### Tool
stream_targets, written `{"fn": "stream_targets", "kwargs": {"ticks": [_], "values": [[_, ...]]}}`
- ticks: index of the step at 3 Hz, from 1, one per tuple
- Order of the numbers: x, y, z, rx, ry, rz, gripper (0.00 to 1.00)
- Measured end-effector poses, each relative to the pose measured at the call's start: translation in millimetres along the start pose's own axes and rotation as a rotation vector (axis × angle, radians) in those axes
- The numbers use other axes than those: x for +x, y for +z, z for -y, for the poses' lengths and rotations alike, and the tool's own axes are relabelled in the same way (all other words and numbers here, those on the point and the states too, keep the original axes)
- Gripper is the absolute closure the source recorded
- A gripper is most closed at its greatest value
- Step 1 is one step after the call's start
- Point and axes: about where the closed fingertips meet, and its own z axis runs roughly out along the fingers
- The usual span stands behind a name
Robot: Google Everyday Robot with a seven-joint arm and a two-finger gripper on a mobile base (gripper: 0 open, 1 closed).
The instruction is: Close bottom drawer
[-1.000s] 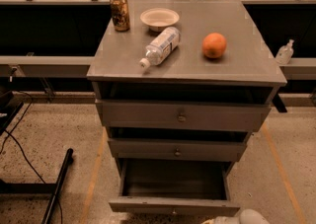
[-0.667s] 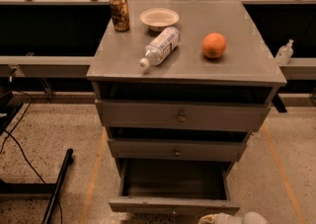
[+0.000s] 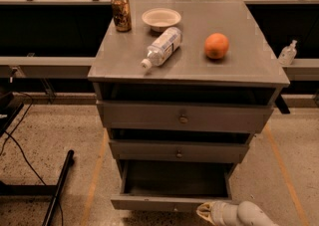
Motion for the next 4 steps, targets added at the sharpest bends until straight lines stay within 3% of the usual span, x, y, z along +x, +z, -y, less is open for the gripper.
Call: {"fn": "stream_targets", "kwargs": {"ticks": [1,2,3,4], "values": [[0,0,0,0.0,0.0,0.0,1.0],[-11,15,23,0.013,0.003,0.008,1.0],[-11,14,21,0.013,0.003,0.008,1.0],[-27,29,45,0.021,0.004,0.022,1.0]]}}
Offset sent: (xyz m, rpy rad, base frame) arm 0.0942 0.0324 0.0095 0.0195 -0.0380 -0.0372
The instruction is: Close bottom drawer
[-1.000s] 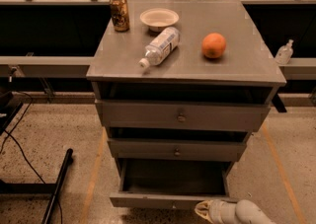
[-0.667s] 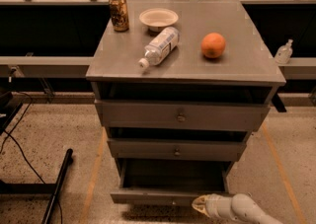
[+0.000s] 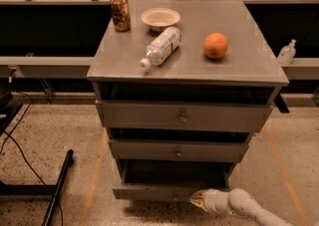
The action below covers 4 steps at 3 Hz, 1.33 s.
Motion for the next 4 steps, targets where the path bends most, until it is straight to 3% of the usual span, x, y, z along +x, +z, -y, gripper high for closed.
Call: {"fn": "stream_targets", "kwargs": {"ticks": [1,2,3,4], "values": [[1,-1,-1,0.0,0.0,0.0,1.0],[-14,8,21,0.013,0.003,0.016,1.0],[-14,8,21,0.014,0.004,0.017,1.0],[-23,11,38,0.023,0.011,0.026,1.0]]}}
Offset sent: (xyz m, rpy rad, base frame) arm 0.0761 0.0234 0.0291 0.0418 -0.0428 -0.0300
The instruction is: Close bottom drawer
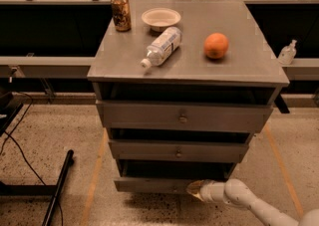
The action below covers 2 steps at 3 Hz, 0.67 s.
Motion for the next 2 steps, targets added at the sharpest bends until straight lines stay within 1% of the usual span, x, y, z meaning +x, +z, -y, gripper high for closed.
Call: {"fn": "stream_targets", "kwargs": {"ticks": [1,2], "values": [[0,0,0,0.0,0.0,0.0,1.0],[-5,3,13,0.008,0.012,0.013,1.0]]}}
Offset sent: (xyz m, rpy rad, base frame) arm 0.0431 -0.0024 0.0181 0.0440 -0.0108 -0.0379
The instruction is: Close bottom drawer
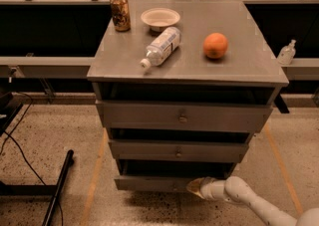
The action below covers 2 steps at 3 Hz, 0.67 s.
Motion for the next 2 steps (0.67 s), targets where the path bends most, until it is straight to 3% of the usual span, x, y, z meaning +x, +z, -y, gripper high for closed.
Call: {"fn": "stream_targets", "kwargs": {"ticks": [2], "values": [[-3,2,13,0.012,0.012,0.007,1.0]]}}
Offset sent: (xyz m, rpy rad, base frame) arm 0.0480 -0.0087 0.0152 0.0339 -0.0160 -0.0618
